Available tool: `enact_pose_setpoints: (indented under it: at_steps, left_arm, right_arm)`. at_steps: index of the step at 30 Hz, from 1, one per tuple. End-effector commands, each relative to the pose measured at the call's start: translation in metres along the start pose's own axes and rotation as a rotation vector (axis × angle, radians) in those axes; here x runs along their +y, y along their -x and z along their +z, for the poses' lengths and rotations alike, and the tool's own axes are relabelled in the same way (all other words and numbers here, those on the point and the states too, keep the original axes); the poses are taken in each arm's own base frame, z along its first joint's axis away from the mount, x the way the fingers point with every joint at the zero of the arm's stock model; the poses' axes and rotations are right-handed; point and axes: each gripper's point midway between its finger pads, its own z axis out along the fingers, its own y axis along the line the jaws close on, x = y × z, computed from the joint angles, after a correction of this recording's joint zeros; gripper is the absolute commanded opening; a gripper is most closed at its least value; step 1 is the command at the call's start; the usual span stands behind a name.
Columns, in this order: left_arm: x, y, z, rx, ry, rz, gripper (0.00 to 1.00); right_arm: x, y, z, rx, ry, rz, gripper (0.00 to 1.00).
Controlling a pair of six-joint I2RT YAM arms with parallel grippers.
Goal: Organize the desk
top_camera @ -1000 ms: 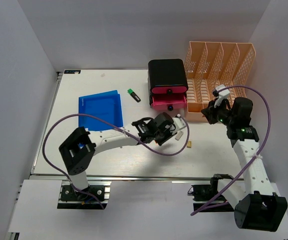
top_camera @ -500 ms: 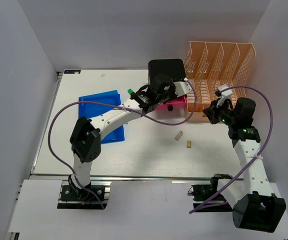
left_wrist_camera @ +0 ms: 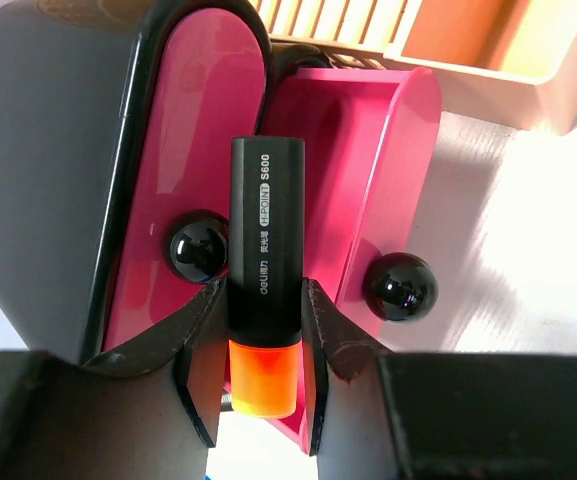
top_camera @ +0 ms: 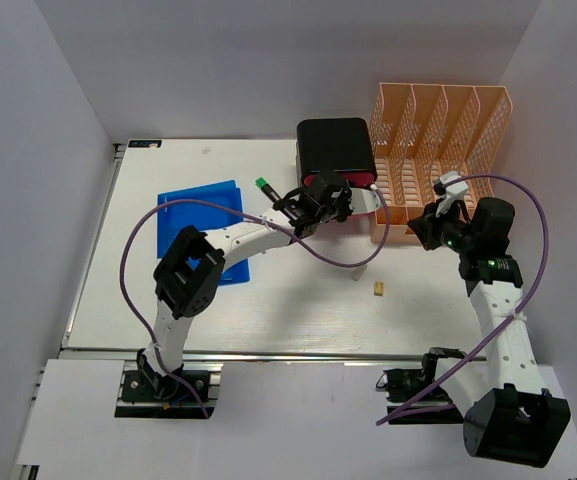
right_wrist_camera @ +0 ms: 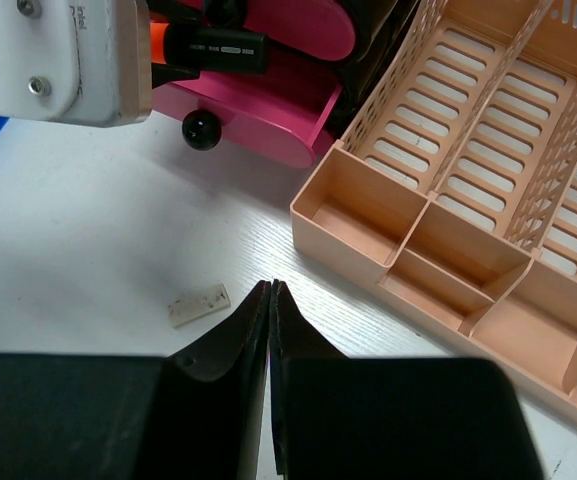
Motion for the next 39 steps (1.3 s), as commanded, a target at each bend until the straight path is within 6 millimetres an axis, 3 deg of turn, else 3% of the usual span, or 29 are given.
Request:
enact_pose_setpoints:
  at_steps: [1,5,9,13,14,20,27,30,33,36,37,38,39]
  left_arm:
    - [0.027,0.026,-0.021,-0.082,0.079,0.016,0.04]
    - [0.030,0.025,-0.019,-0.093,0.116,0.012,0.09]
    - [0.034,0.020,-0.017,-0.078,0.152,0.011,0.20]
    - [0.038,0.019,-0.019,-0.075,0.177,0.004,0.39]
    - [0.040,0.020,-0.020,-0.073,0.186,0.003,0.50]
    - [0.044,0.019,-0.021,-0.063,0.199,-0.003,0.58]
    - [0.052,0.026,-0.034,-0.077,0.214,-0.007,0.59]
    - [0.060,0.034,-0.047,-0.108,0.238,-0.034,0.58]
    - [0.072,0.057,-0.073,-0.188,0.277,-0.063,0.57]
    - [0.088,0.084,-0.112,-0.300,0.284,-0.131,0.57]
    - [0.084,0.083,-0.110,-0.307,0.272,-0.153,0.57]
    - [0.091,0.093,-0.128,-0.353,0.281,-0.200,0.57]
    - [0.095,0.090,-0.133,-0.362,0.283,-0.216,0.57]
  right_arm:
    - [-0.002,0.008,0.000,-0.037,0.003,-0.040,0.07]
    - [-0.001,0.007,-0.001,-0.037,0.006,-0.039,0.07]
    - [0.000,0.005,-0.001,-0.037,0.016,-0.035,0.07]
    - [0.000,0.006,-0.001,-0.041,0.020,-0.034,0.07]
    - [0.000,0.005,-0.001,-0.040,0.021,-0.032,0.07]
    - [-0.001,0.005,-0.003,-0.043,0.026,-0.028,0.07]
    - [-0.001,0.002,-0.003,-0.040,0.034,-0.018,0.07]
    - [-0.002,0.001,-0.003,-0.039,0.032,-0.016,0.07]
    - [-0.002,-0.001,-0.003,-0.035,0.037,-0.008,0.08]
    - [0.000,-0.003,-0.001,-0.033,0.053,-0.006,0.12]
    - [0.000,-0.004,-0.001,-0.033,0.055,-0.007,0.12]
    - [0.002,-0.005,0.000,-0.031,0.063,-0.004,0.13]
    - [0.002,-0.007,0.000,-0.026,0.066,0.000,0.14]
